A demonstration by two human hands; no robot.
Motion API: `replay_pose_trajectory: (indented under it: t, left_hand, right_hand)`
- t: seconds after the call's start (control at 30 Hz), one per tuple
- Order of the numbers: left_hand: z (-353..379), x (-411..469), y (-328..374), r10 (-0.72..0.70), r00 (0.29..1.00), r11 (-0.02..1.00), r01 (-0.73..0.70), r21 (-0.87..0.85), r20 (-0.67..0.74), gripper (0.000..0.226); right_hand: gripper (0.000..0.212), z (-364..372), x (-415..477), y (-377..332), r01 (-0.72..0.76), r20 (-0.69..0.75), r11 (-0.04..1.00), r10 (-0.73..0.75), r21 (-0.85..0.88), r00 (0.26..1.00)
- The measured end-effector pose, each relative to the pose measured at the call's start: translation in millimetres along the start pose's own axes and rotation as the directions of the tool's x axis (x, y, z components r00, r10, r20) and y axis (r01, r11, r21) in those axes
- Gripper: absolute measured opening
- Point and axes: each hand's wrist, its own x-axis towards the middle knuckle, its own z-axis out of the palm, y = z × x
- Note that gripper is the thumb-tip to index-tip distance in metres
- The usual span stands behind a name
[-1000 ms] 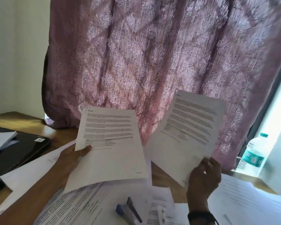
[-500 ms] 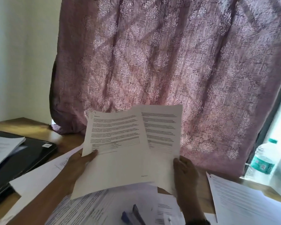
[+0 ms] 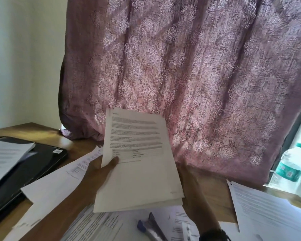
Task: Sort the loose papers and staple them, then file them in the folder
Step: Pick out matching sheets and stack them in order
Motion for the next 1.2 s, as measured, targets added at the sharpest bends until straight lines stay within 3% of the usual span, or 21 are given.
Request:
replay_pose_trajectory:
  t: [0.1,0.27,0.43,0.5,0.67,0.83,0.93,0.97,1.03,1.1,1.13,1.2]
  left_hand:
    - [-1,-2,5,0.074,0.997,0.997,-0.074,-0.002,-0.003,0.038]
    - [2,-6,5,0.135,0.991,0.99,-0.135,0.042,0.006,0.043]
    - [-4,-1,-14,0.077,0.995,0.966,-0.089,0.244,0.06,0.085]
    - [-2,0,-13,0.083,0.996,0.962,-0.09,0.258,0.037,0.072]
    - [5,-2,-9,0.057,0.995,0.986,-0.068,0.152,0.076,0.005]
    - [7,-7,-4,-0.004,0.984,0.999,0.01,-0.032,0.176,0.012]
    - [3,-6,-6,-0.095,0.947,0.987,0.131,-0.098,0.306,0.054]
    - [3,-6,-7,-0.125,0.936,0.982,0.165,-0.096,0.329,0.056]
    - [4,-5,-8,-0.151,0.928,0.975,0.197,-0.105,0.34,0.028]
    - [6,-5,-10,-0.154,0.94,0.978,0.188,-0.085,0.306,0.02]
    - [8,-6,-12,-0.147,0.943,0.982,0.175,-0.069,0.298,0.021]
    - [10,-8,-9,-0.144,0.939,0.982,0.175,-0.075,0.312,0.022]
  right_hand:
    - [0.02,0,6,5,0.074,-0.089,0.984,-0.089,-0.161,0.992]
    - [0.021,2,14,17,0.156,-0.193,0.928,-0.23,-0.338,0.954]
    - [0.034,-1,13,33,0.19,-0.201,0.894,-0.29,-0.406,0.935]
    - [0.033,-3,14,36,0.186,-0.207,0.872,-0.306,-0.453,0.929]
    - [0.033,-8,18,40,0.184,-0.233,0.863,-0.323,-0.47,0.917]
    - [0.015,-9,16,34,0.16,-0.272,0.886,-0.299,-0.436,0.915]
    - [0.019,-8,14,35,0.117,-0.302,0.891,-0.269,-0.439,0.914]
    - [0.023,-9,12,36,0.086,-0.309,0.883,-0.251,-0.461,0.917]
    - [0.021,-7,10,32,0.032,-0.292,0.862,-0.206,-0.506,0.934]
    - [0.017,-11,9,20,-0.014,-0.27,0.818,-0.173,-0.575,0.947]
    - [0.017,-17,7,11,-0.041,-0.296,0.794,-0.178,-0.607,0.938]
    - [0.024,-40,3,-9,-0.168,-0.485,0.799,-0.17,-0.578,0.858]
